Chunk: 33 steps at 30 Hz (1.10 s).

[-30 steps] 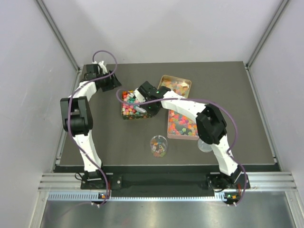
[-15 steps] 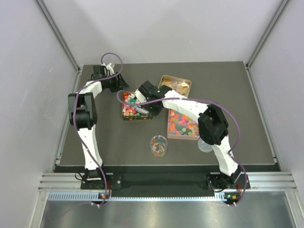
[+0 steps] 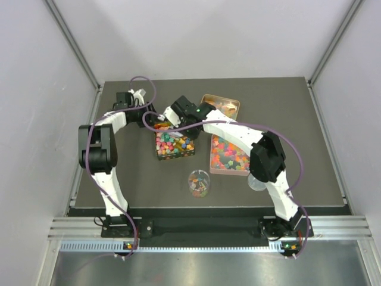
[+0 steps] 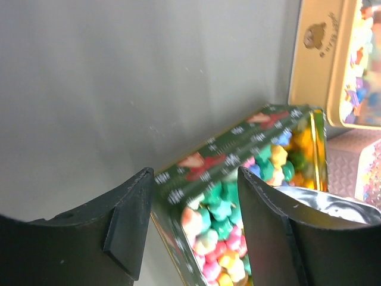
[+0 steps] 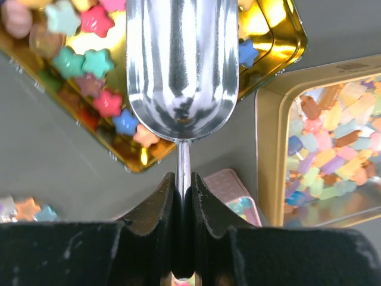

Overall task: Pack the candies
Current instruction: Scoop the fake candies from the storage box.

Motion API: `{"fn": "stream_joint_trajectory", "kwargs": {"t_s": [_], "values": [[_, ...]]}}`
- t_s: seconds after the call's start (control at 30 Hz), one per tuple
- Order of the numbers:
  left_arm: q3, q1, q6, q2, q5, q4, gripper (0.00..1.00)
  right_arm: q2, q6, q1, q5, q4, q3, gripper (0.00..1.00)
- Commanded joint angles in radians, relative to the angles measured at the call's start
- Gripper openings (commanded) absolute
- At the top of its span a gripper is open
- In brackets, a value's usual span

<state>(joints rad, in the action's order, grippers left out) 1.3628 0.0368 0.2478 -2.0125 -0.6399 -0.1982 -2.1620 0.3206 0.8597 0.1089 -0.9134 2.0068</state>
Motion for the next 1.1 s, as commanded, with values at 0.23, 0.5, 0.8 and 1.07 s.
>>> {"fn": "stream_joint_trajectory", "kwargs": {"t_s": [0.23,0.5,0.8,1.07], "values": [[-0.042,-0.005,-0.012,0.127,-0.015,-0.004,0.64,0.099,0.55,0.021,0.109,-0.162,0.087,0.0],[-0.057,-0.005,-0.019,0.152,-0.014,-0.007,0.63,0.039,0.652,0.019,0.215,-0.239,0.121,0.0],[-0.083,-0.008,-0.018,0.167,-0.044,-0.009,0.63,-0.062,0.722,0.019,0.322,-0.197,0.213,0.0],[-0.093,-0.008,-0.007,0.175,-0.058,-0.001,0.63,-0.144,0.854,0.028,0.428,-0.136,0.256,0.0]]}}
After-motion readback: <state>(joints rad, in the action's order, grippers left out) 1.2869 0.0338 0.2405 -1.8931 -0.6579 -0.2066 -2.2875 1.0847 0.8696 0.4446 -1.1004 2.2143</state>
